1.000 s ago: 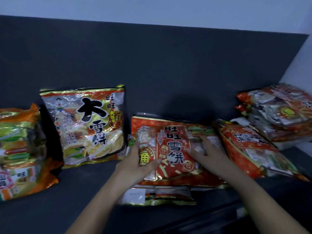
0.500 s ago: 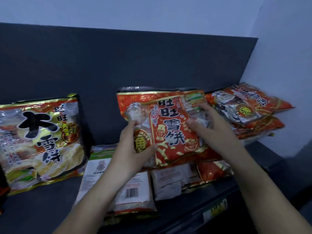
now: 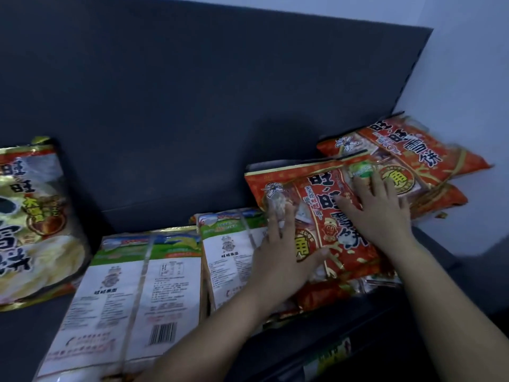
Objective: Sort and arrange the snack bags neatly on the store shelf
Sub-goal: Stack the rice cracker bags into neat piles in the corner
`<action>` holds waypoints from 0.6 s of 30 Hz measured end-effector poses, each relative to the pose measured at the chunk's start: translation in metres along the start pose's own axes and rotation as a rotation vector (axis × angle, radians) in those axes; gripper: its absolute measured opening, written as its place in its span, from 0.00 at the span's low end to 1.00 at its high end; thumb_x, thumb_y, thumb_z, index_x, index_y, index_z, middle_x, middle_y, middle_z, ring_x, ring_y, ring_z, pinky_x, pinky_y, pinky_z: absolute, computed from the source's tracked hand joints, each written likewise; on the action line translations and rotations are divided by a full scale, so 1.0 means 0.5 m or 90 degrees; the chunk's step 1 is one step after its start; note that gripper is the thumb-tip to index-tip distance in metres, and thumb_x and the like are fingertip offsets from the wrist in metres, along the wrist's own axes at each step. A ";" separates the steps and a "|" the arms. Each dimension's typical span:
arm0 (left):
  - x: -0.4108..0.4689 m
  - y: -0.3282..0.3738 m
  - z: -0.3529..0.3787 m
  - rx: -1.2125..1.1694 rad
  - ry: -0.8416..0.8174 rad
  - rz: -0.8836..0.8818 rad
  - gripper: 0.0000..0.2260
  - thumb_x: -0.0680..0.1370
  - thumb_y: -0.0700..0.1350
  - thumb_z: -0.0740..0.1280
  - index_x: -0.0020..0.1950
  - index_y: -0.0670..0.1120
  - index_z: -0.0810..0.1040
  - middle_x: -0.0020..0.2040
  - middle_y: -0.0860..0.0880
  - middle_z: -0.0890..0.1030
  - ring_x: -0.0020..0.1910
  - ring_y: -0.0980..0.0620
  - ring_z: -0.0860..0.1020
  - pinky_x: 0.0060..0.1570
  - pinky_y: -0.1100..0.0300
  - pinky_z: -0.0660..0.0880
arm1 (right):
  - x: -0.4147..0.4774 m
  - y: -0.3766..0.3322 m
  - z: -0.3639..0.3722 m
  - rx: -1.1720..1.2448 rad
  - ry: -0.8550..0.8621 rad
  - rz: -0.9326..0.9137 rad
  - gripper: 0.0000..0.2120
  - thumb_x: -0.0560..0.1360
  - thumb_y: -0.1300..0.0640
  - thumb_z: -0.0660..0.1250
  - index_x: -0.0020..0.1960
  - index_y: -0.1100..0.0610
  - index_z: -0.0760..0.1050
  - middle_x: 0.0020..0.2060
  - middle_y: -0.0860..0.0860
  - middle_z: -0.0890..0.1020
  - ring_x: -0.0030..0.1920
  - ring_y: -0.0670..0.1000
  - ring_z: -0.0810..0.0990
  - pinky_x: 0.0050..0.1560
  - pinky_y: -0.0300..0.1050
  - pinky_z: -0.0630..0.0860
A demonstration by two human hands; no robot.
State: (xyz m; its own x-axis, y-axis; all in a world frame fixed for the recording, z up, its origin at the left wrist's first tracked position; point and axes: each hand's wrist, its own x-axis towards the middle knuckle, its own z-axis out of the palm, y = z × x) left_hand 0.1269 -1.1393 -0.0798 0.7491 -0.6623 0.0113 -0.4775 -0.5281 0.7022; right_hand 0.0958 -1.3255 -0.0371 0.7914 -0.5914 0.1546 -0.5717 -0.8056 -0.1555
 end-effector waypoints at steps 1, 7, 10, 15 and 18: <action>-0.001 -0.004 0.000 0.003 -0.004 -0.002 0.42 0.73 0.71 0.57 0.75 0.61 0.33 0.75 0.55 0.28 0.76 0.44 0.53 0.68 0.43 0.64 | 0.002 0.000 0.002 -0.002 -0.003 -0.003 0.34 0.75 0.32 0.48 0.77 0.47 0.51 0.77 0.53 0.46 0.76 0.55 0.43 0.73 0.60 0.46; -0.030 -0.030 -0.039 0.027 -0.108 0.010 0.42 0.75 0.66 0.60 0.74 0.59 0.31 0.75 0.53 0.30 0.77 0.47 0.47 0.74 0.48 0.52 | -0.005 -0.002 0.006 -0.017 -0.008 0.012 0.34 0.75 0.31 0.47 0.76 0.46 0.52 0.77 0.52 0.48 0.76 0.56 0.44 0.72 0.62 0.42; -0.075 -0.071 -0.107 0.091 -0.140 -0.055 0.40 0.76 0.64 0.61 0.78 0.53 0.40 0.78 0.50 0.37 0.77 0.48 0.44 0.74 0.51 0.47 | -0.009 -0.017 -0.006 -0.052 0.007 0.049 0.33 0.76 0.32 0.46 0.76 0.48 0.53 0.77 0.52 0.51 0.76 0.58 0.44 0.71 0.65 0.38; -0.174 -0.175 -0.228 0.156 -0.049 -0.169 0.34 0.77 0.62 0.60 0.77 0.49 0.53 0.78 0.50 0.53 0.76 0.51 0.52 0.73 0.57 0.53 | -0.045 -0.088 -0.019 -0.066 0.012 0.045 0.33 0.77 0.36 0.47 0.76 0.54 0.56 0.76 0.56 0.53 0.76 0.58 0.44 0.71 0.66 0.40; -0.230 -0.238 -0.272 0.205 -0.034 -0.255 0.35 0.77 0.64 0.58 0.77 0.48 0.52 0.78 0.49 0.52 0.76 0.49 0.53 0.73 0.53 0.54 | -0.080 -0.166 -0.014 -0.042 0.046 -0.031 0.31 0.77 0.38 0.52 0.74 0.57 0.60 0.75 0.57 0.56 0.76 0.59 0.47 0.71 0.67 0.44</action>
State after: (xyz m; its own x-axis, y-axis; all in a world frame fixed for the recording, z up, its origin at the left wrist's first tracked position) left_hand 0.1600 -0.9278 -0.0678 0.8817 -0.3961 -0.2562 -0.2811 -0.8773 0.3891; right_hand 0.1101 -1.2355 -0.0234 0.8028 -0.5500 0.2303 -0.5472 -0.8330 -0.0819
